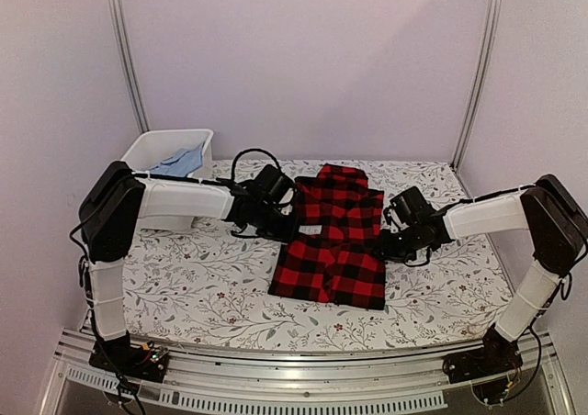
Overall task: Fold and stack the long sleeve shirts
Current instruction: Flatten out the square-folded shirt at the center of the board.
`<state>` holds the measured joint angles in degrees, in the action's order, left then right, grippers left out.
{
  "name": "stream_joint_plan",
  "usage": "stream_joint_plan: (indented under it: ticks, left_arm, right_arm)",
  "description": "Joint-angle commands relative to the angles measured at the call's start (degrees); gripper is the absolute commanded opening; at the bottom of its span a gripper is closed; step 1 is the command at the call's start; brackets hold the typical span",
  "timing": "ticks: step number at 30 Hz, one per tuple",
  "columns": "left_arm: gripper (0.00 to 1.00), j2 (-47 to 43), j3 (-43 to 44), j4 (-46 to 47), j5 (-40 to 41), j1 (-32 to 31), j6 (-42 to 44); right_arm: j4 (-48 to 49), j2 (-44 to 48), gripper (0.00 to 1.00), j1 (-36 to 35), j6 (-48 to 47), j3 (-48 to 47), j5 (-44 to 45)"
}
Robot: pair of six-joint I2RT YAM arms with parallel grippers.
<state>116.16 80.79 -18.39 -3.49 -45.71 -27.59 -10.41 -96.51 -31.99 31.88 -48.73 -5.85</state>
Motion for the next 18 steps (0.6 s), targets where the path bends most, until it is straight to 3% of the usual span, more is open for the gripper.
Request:
stream_joint_plan:
  ticks: [1, 4, 8, 18]
  left_arm:
    - [0.03, -2.09, -0.41, -0.47, -2.09, -0.39, 1.04]
    - [0.02, -3.15, -0.66, -1.44, -4.23, -0.43, 1.91]
    - [0.00, -6.16, -1.62, -3.51, -8.59, -0.76, 3.74]
    - [0.00, -17.04, -14.34, -9.08, -28.10, -2.56, 6.76]
  right_arm:
    - [0.82, 0.37, 0.21, -0.45, 0.75, 0.36, -0.86]
    - [-1.34, 2.59, 0.08, -0.60, 0.41, 0.01, -0.57]
    - [-5.02, 6.73, 0.00, -1.65, -0.25, -0.67, -0.13]
    - [-14.53, 16.62, 0.00, -13.81, -3.06, -1.07, -5.68]
